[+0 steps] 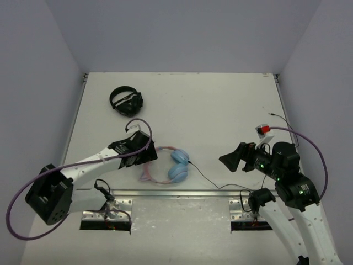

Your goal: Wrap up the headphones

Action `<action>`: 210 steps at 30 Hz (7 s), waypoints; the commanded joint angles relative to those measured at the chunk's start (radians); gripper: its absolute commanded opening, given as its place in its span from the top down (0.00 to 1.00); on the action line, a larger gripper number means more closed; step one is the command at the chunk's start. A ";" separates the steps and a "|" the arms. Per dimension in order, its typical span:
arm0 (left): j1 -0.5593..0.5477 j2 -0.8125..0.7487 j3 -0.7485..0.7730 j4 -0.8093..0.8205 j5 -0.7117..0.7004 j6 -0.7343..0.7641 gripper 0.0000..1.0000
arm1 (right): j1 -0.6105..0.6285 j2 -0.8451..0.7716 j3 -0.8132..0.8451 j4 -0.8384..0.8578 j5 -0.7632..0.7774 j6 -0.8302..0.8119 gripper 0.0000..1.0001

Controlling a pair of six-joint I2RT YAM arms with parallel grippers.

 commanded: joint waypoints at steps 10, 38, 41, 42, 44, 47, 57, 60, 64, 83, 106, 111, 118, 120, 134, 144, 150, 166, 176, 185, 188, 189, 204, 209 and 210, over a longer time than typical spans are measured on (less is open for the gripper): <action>-0.048 0.247 -0.013 0.173 -0.018 0.047 0.54 | 0.003 -0.054 -0.035 0.098 -0.017 -0.011 0.01; -0.209 -0.089 0.617 -0.511 -0.286 0.130 1.00 | 0.004 0.310 -0.440 1.041 -0.353 -0.132 0.17; -0.209 -0.112 0.695 -0.511 -0.272 0.139 1.00 | 0.015 0.385 -0.424 1.118 -0.368 -0.107 0.39; -0.209 -0.126 0.712 -0.509 -0.275 0.134 0.99 | 0.021 0.401 -0.422 1.137 -0.382 -0.097 0.44; -0.209 -0.138 0.753 -0.506 -0.306 0.118 1.00 | 0.051 0.426 -0.433 1.193 -0.414 -0.068 0.52; -0.209 -0.152 0.795 -0.500 -0.332 0.102 1.00 | 0.087 0.429 -0.477 1.300 -0.411 -0.023 0.53; -0.209 -0.207 0.868 -0.424 -0.299 0.078 1.00 | 0.090 0.556 -0.474 1.638 -0.493 0.095 0.68; -0.209 -0.242 0.873 -0.405 -0.300 0.041 1.00 | 0.090 0.588 -0.496 1.778 -0.500 0.181 0.60; -0.209 -0.276 0.858 -0.346 -0.263 -0.001 1.00 | 0.096 0.683 -0.491 1.939 -0.532 0.290 0.76; -0.209 -0.394 0.688 -0.160 -0.107 -0.247 1.00 | 0.170 0.832 -0.292 1.700 -0.303 0.327 0.99; -0.209 -0.388 0.684 -0.240 -0.731 -0.602 1.00 | 0.829 0.814 -0.017 1.149 0.268 -0.129 0.99; -0.209 -0.344 0.662 -0.324 -0.904 -0.616 1.00 | 0.865 0.792 0.044 1.057 0.241 -0.167 0.99; -0.209 -0.235 0.652 -0.416 -0.967 -0.688 1.00 | 0.878 0.837 0.170 0.942 0.165 -0.184 0.99; -0.209 -0.192 0.669 -0.440 -0.993 -0.709 1.00 | 0.886 0.841 0.207 0.898 0.146 -0.192 0.99; -0.208 -0.067 0.365 0.196 -0.807 0.170 1.00 | 0.897 0.753 0.313 0.605 0.348 -0.401 0.99; -0.208 0.007 0.169 0.489 -0.179 0.466 1.00 | 0.764 0.621 0.221 0.557 0.424 -0.535 0.99; -0.217 0.110 0.171 0.378 -0.001 0.495 1.00 | 0.688 0.620 0.233 0.468 0.590 -0.702 0.99; -0.272 0.058 0.324 -0.008 -0.012 0.449 1.00 | 0.575 0.648 0.212 0.580 0.813 -0.761 0.99; -0.272 -0.077 0.347 -0.083 0.137 0.585 1.00 | 0.507 0.659 0.188 0.635 0.713 -0.710 0.79; -0.274 -0.107 0.359 -0.085 0.154 0.615 1.00 | 0.484 0.700 0.149 0.673 0.639 -0.655 0.98; -0.274 -0.132 0.362 -0.082 0.154 0.615 1.00 | 0.475 0.705 0.119 0.701 0.638 -0.647 0.99; -0.274 -0.140 0.361 -0.078 0.160 0.616 1.00 | 0.469 0.703 0.106 0.710 0.636 -0.638 0.99; -0.274 -0.271 0.476 -0.017 0.206 0.602 1.00 | 0.363 0.674 -0.015 0.888 0.246 -0.506 0.99; -0.274 -0.264 0.574 -0.006 0.145 0.570 0.99 | 0.363 0.657 -0.046 0.919 0.207 -0.471 0.99; -0.274 -0.265 0.583 0.001 0.078 0.555 0.99 | 0.363 0.657 -0.051 0.927 0.202 -0.468 0.99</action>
